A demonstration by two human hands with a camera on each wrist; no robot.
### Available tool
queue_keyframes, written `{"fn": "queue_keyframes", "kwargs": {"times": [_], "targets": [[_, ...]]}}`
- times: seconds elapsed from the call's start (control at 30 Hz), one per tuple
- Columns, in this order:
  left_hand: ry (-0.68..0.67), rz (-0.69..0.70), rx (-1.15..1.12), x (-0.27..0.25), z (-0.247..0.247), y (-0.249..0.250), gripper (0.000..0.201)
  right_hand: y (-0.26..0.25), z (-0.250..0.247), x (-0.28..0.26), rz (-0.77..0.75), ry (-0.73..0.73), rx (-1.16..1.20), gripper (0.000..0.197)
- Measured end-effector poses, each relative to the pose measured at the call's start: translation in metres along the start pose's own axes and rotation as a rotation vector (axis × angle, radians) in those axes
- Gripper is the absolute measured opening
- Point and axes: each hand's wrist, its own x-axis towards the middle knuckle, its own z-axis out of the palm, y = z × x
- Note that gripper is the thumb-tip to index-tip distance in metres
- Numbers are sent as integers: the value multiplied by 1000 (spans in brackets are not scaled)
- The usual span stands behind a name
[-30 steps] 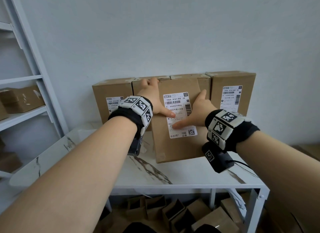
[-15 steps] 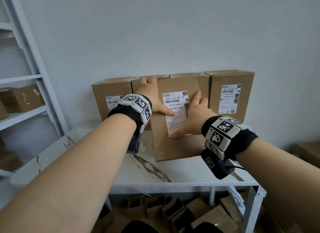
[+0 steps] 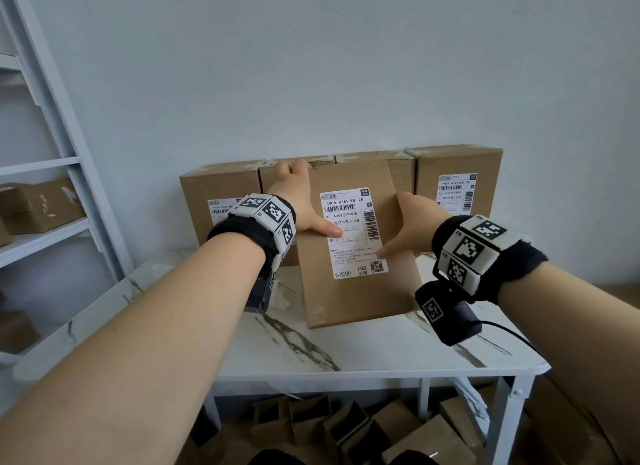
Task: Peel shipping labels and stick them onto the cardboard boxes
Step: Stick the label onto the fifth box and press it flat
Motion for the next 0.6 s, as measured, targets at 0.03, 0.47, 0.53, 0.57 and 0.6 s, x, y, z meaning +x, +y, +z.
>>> {"fn": "queue_keyframes", "kwargs": {"times": [0.03, 0.47, 0.53, 0.57, 0.6], "targets": [[1, 3, 1, 0, 0, 0, 119, 0, -1, 3, -2, 20, 12, 72], [34, 36, -36, -3, -3, -2, 108, -17, -16, 34, 114, 131, -62, 60], [66, 34, -80, -3, -4, -4, 99, -21, -17, 33, 129, 134, -49, 60], [91, 30, -107, -3, -4, -5, 93, -22, -17, 33, 137, 129, -37, 60], [118, 23, -135, -2, -4, -6, 87, -24, -18, 32, 146, 123, -28, 59]]}}
